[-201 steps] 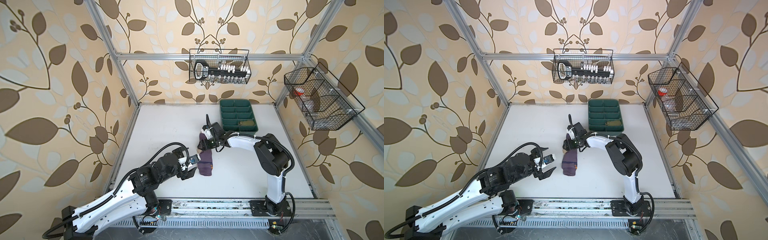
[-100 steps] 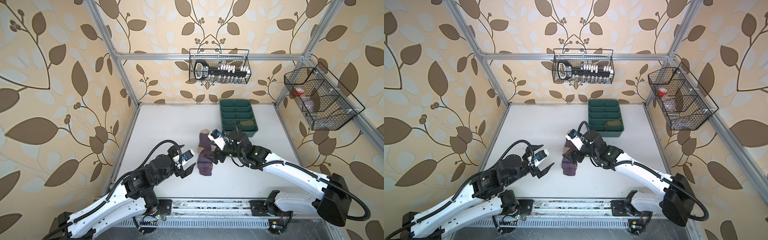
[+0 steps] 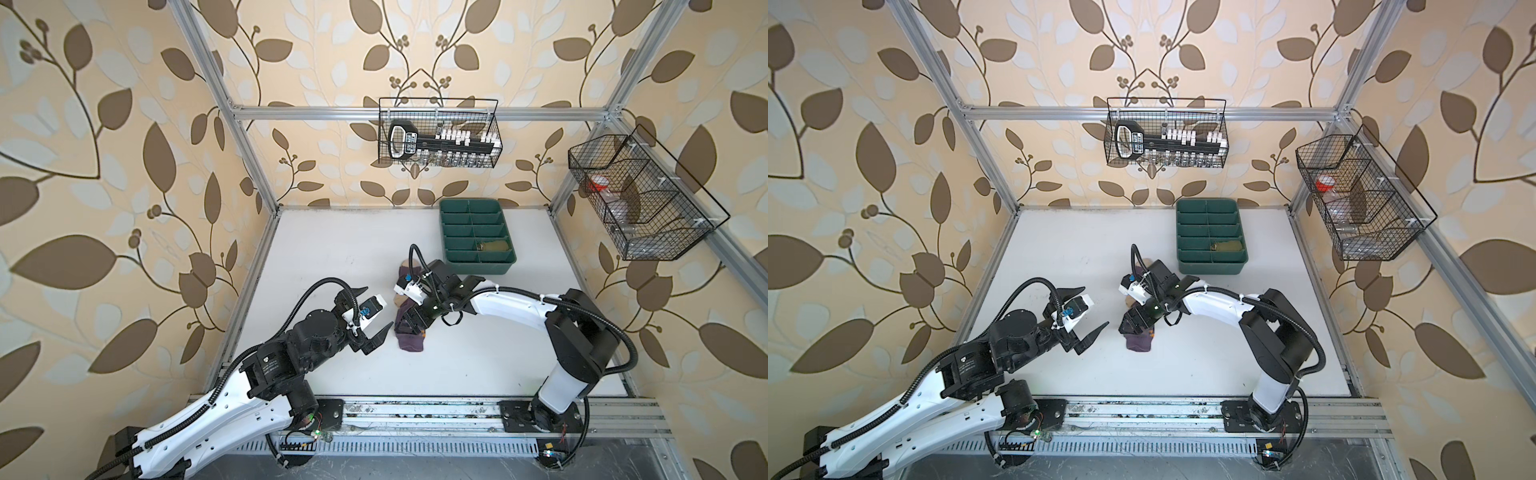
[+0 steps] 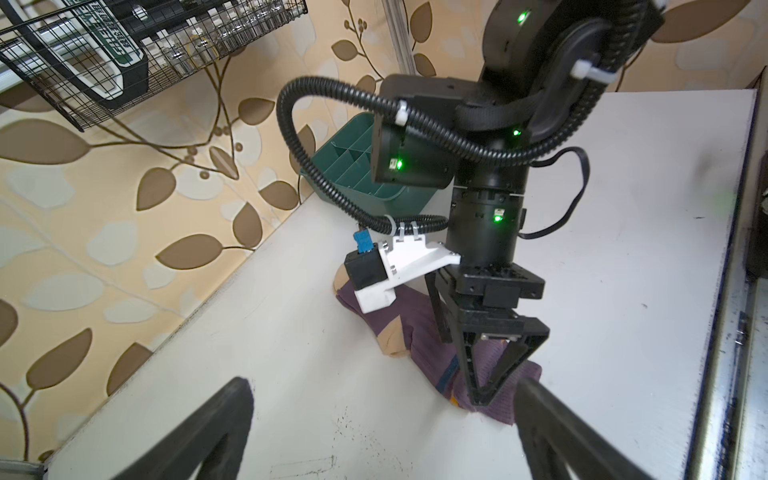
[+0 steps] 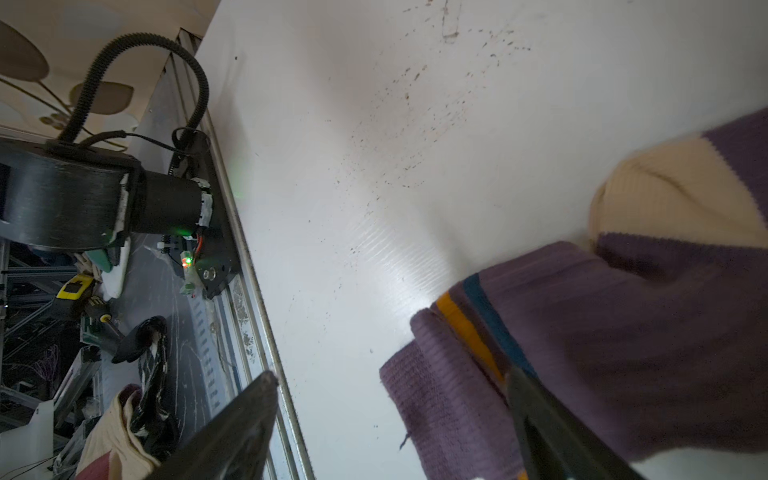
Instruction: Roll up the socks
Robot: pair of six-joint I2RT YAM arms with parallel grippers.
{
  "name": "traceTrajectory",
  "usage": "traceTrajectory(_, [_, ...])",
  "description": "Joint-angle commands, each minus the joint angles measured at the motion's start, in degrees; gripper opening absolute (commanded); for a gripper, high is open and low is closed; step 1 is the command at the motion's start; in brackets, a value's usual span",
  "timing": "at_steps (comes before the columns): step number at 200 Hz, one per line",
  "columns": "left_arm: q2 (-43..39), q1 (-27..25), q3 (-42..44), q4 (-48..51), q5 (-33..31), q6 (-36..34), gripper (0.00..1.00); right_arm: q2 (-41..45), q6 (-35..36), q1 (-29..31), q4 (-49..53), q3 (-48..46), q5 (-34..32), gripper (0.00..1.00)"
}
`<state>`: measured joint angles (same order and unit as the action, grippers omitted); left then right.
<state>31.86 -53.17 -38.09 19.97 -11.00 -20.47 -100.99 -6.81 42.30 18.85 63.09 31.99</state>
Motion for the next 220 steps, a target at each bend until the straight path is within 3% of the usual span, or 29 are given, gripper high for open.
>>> traceTrajectory(1, [-0.44, 0.17, 0.39, -2.99, -0.08, 1.30, 0.99, -3.86, 2.13, -0.22, 2.85, 3.08, 1.05, 0.87])
traceTrajectory(51, [0.58, 0.17, 0.29, -2.76, -0.86, 0.53, 0.99, -9.67, 4.38, 0.40, 5.85, 6.66, 2.55, 0.87])
traceTrajectory(220, [0.10, 0.17, 0.08, -0.53, -2.94, 0.09, 0.99, 3.08, 2.74, 6.07, 4.66, -5.90, 1.18, 0.84])
